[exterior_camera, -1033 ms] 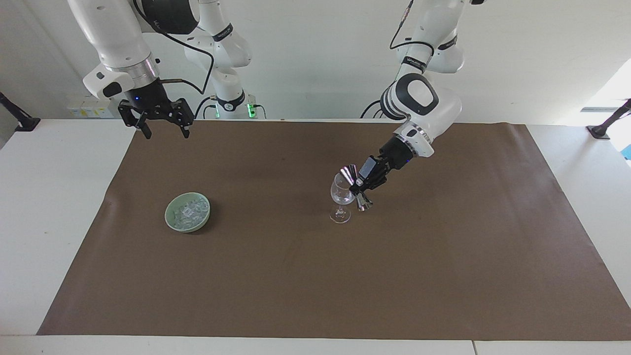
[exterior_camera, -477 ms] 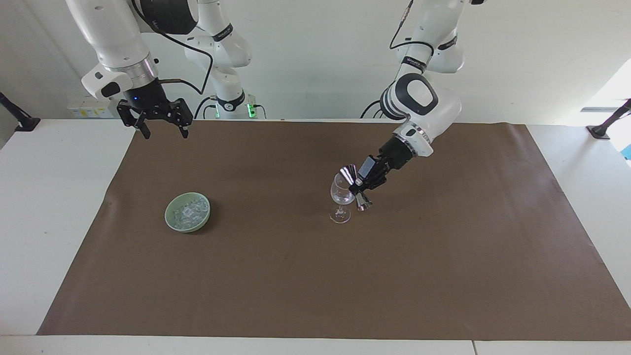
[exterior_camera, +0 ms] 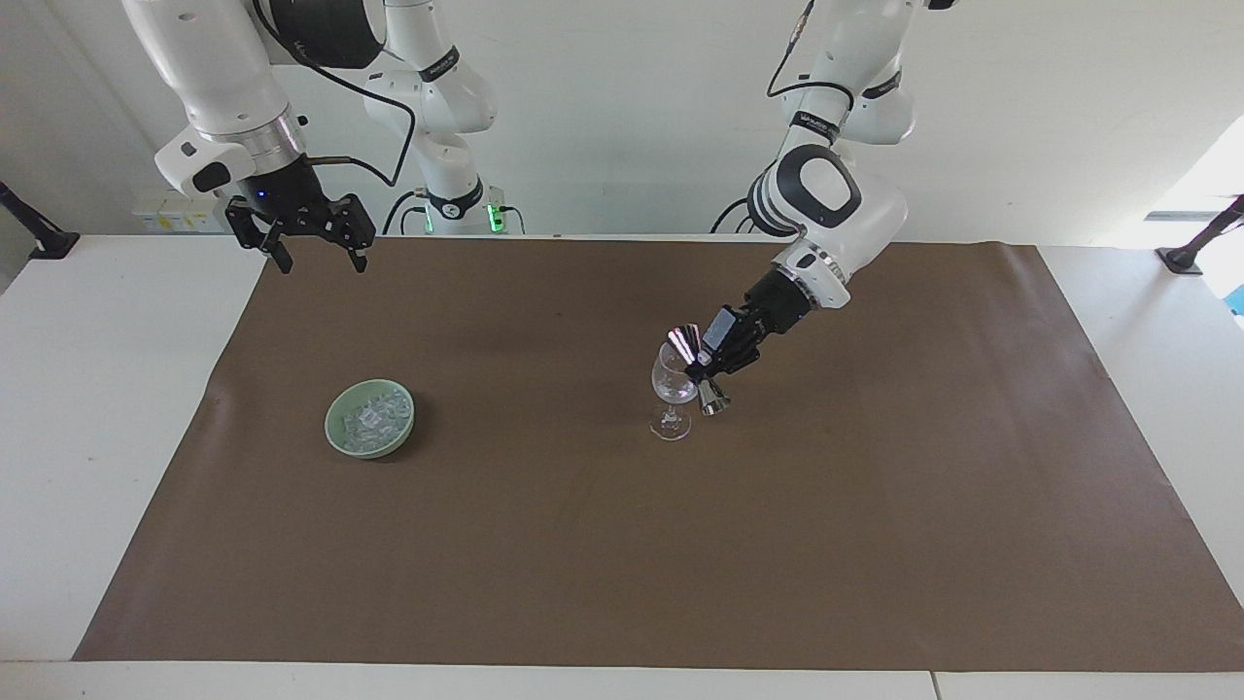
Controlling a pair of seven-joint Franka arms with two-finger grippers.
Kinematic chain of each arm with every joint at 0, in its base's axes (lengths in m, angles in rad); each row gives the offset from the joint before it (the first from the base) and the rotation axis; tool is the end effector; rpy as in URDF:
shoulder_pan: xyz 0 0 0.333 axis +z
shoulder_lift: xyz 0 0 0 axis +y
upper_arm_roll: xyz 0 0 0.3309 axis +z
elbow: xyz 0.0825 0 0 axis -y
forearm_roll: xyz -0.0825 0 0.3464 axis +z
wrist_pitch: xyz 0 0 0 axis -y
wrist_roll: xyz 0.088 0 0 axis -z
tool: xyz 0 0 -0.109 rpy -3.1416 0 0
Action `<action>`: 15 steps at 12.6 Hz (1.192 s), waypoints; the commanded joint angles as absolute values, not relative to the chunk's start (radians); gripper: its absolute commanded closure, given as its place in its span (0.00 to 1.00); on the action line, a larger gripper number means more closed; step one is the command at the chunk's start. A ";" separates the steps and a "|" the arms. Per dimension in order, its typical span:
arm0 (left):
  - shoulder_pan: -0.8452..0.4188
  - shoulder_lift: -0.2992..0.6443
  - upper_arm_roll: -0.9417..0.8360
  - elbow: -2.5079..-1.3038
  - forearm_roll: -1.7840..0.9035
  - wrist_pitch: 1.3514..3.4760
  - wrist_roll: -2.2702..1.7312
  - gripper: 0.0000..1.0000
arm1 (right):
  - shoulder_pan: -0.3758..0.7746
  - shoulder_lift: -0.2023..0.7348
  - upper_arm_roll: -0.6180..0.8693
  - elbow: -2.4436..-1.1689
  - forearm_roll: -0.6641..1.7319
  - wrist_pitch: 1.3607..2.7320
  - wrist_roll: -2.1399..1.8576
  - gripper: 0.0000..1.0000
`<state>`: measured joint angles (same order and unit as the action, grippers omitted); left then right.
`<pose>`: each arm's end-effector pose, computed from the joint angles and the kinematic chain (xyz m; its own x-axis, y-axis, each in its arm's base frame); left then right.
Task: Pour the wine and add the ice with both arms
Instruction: 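Move the jigger with the left gripper back from the glass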
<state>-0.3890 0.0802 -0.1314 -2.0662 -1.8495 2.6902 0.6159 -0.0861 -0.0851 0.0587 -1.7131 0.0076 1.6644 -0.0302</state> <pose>0.4964 -0.2477 0.4553 0.8564 0.5077 0.0938 0.1223 -0.3761 0.9185 0.4964 -0.0115 0.6265 0.9993 0.0021 0.0363 0.0021 -1.0000 -0.0015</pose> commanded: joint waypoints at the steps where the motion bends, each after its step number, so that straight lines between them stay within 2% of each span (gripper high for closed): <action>1: -0.407 0.084 -0.121 -2.054 -1.868 2.695 0.637 1.00 | -0.104 -0.106 0.060 -1.733 0.025 1.677 -0.055 0.00; 8: -0.376 0.078 -0.121 -2.048 -1.888 2.700 0.502 1.00 | -0.103 -0.109 0.058 -1.732 0.025 1.640 -0.055 0.00; 15: -0.324 0.057 -0.121 -2.057 -1.888 2.706 -0.054 1.00 | -0.109 -0.113 0.057 -1.747 0.025 1.657 -0.054 0.00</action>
